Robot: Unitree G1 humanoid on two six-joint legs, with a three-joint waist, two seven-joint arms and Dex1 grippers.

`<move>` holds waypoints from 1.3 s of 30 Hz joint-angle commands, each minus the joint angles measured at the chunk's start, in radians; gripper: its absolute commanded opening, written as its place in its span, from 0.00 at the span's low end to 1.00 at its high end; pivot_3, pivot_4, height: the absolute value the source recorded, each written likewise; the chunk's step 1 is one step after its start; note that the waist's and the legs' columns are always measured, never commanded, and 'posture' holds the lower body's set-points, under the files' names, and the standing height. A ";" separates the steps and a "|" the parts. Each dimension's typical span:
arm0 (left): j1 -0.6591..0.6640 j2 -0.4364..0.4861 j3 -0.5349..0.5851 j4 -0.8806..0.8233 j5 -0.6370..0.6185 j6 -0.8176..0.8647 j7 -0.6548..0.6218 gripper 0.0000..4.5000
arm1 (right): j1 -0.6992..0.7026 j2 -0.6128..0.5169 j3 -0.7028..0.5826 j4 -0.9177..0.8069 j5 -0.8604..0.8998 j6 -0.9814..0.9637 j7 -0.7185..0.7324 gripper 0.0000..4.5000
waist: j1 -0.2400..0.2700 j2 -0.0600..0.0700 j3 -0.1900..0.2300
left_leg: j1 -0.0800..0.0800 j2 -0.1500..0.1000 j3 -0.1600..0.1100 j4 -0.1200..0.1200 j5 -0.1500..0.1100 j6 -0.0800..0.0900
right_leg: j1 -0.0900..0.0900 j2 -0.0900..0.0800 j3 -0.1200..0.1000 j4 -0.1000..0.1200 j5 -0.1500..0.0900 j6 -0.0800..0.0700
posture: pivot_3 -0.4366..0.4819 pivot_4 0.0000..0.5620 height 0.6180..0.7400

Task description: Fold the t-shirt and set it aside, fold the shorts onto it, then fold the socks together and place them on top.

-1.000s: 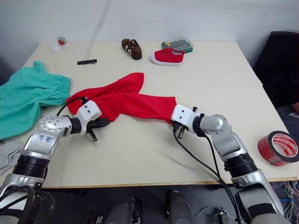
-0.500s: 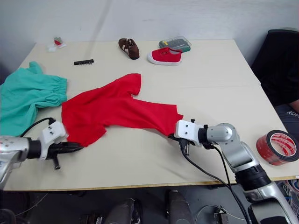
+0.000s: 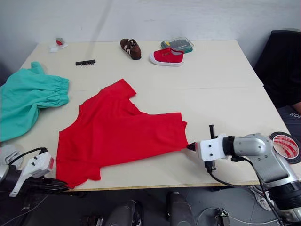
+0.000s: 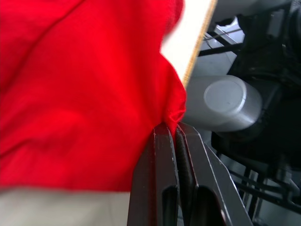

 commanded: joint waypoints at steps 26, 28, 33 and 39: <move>-1.349 -0.296 -0.056 0.543 -0.151 -0.048 0.388 0.00 | -0.475 0.022 -0.227 0.155 0.087 -0.057 -0.356 0.01 | 0.011 -0.010 0.005 | -0.021 0.003 0.023 0.010 0.003 0.006 | -0.024 0.002 -0.032 0.004 0.016 0.000 | 0.48 0.27 1.00; -1.195 -0.230 -0.049 0.445 -0.206 0.052 0.288 0.00 | -0.392 0.016 -0.213 0.084 0.131 -0.013 -0.297 0.01 | 0.000 -0.010 0.005 | -0.021 0.003 0.025 0.013 0.001 0.008 | -0.024 0.002 -0.033 0.004 0.015 0.000 | 0.48 0.27 1.00; -0.793 -0.094 0.009 0.241 -0.297 0.237 0.116 0.00 | -0.109 -0.009 -0.186 -0.072 0.224 0.114 -0.152 0.01 | -0.002 -0.010 0.006 | -0.022 0.008 0.025 0.020 0.000 0.008 | -0.021 0.000 -0.025 0.003 0.015 0.001 | 0.48 0.27 1.00; -0.464 -0.007 0.049 0.115 -0.275 0.244 0.016 0.00 | 0.104 -0.026 -0.184 -0.184 0.294 0.196 -0.046 0.01 | 0.009 -0.008 0.007 | 0.001 0.011 0.018 0.018 -0.004 0.001 | -0.001 0.000 -0.026 0.001 0.010 -0.007 | 0.48 0.27 1.00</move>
